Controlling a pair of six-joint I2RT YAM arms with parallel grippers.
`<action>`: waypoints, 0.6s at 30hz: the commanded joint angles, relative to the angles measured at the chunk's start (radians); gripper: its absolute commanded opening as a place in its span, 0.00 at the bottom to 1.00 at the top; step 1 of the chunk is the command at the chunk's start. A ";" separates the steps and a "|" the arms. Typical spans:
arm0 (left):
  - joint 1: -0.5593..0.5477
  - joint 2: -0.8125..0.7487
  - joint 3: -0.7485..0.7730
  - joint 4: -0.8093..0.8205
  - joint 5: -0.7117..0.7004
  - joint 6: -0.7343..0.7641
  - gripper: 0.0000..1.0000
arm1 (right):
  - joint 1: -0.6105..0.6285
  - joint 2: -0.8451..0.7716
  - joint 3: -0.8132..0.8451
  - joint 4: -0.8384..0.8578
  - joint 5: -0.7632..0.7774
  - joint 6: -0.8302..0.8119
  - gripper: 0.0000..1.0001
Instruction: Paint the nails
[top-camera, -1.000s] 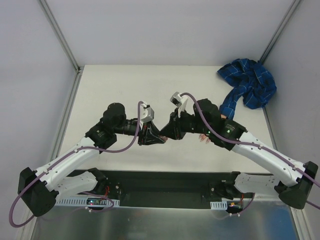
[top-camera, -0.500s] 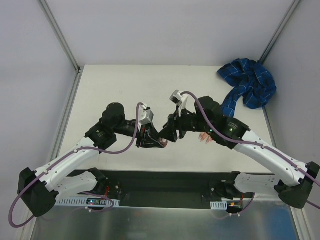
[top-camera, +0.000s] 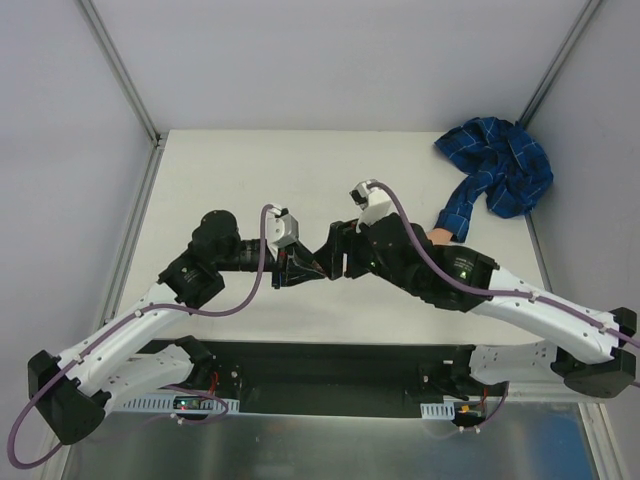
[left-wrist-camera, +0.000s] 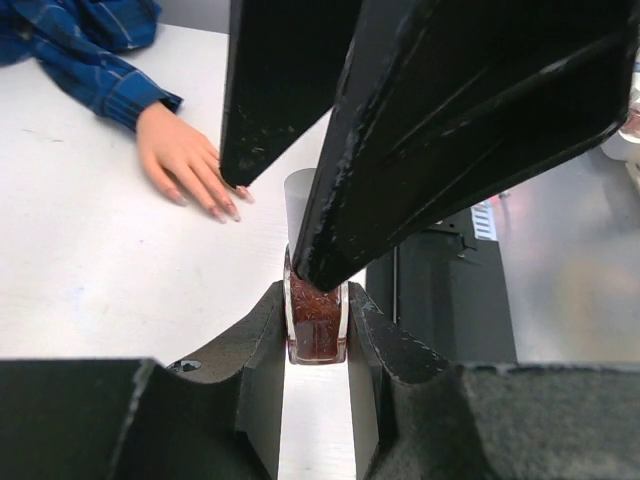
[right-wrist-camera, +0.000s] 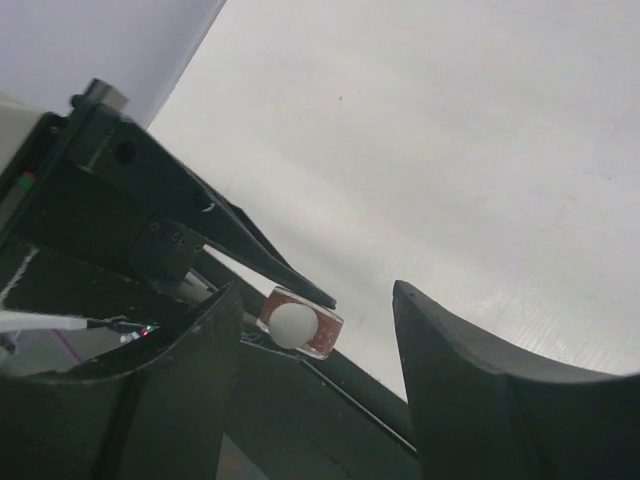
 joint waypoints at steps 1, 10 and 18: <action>-0.008 -0.045 0.002 0.030 -0.090 0.035 0.00 | 0.040 0.035 0.061 -0.043 0.193 0.067 0.60; -0.008 -0.044 0.002 0.030 -0.101 0.029 0.00 | 0.048 0.094 0.087 -0.027 0.185 0.041 0.29; 0.003 0.011 0.056 -0.018 0.158 0.049 0.00 | -0.062 -0.031 -0.096 0.155 -0.286 -0.369 0.01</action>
